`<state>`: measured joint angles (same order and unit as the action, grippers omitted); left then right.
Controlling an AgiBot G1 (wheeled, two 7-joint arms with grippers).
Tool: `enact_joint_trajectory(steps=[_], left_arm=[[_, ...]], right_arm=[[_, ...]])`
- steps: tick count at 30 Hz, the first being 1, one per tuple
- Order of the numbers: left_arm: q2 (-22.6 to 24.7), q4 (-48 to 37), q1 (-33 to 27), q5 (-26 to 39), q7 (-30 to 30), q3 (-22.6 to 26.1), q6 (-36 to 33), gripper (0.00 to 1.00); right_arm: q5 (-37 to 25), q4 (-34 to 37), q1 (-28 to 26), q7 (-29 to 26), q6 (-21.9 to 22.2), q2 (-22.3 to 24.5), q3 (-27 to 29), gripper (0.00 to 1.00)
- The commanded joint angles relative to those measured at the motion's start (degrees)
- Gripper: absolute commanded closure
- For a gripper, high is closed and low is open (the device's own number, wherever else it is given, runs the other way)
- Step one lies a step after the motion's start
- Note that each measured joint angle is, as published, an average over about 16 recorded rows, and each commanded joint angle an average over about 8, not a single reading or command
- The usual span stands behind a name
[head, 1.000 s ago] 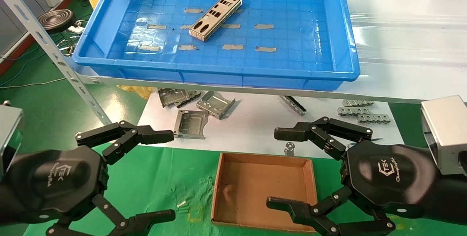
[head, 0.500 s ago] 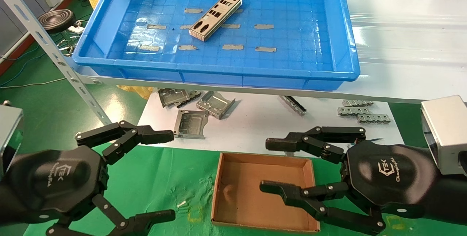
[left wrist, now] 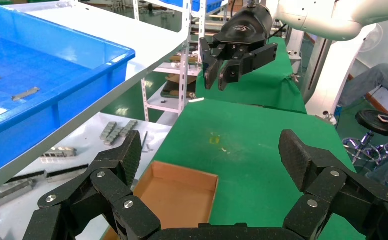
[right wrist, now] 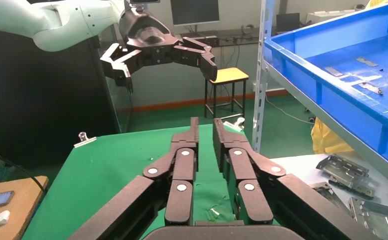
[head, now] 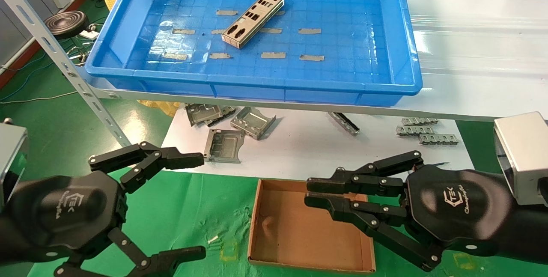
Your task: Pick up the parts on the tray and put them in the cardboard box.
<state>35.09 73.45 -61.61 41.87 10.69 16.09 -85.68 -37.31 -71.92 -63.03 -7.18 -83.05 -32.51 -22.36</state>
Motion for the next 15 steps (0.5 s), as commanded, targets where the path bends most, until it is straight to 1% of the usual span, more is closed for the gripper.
enact_joint_trajectory(steps=[1, 15], left_arm=[[0.0, 0.0, 0.0, 0.0, 0.0, 0.0, 0.0, 0.0], [0.0, 0.0, 0.0, 0.0, 0.0, 0.0, 0.0, 0.0]], right_arm=[[0.0, 0.0, 0.0, 0.0, 0.0, 0.0, 0.0, 1.0], [0.0, 0.0, 0.0, 0.0, 0.0, 0.0, 0.0, 1.0]])
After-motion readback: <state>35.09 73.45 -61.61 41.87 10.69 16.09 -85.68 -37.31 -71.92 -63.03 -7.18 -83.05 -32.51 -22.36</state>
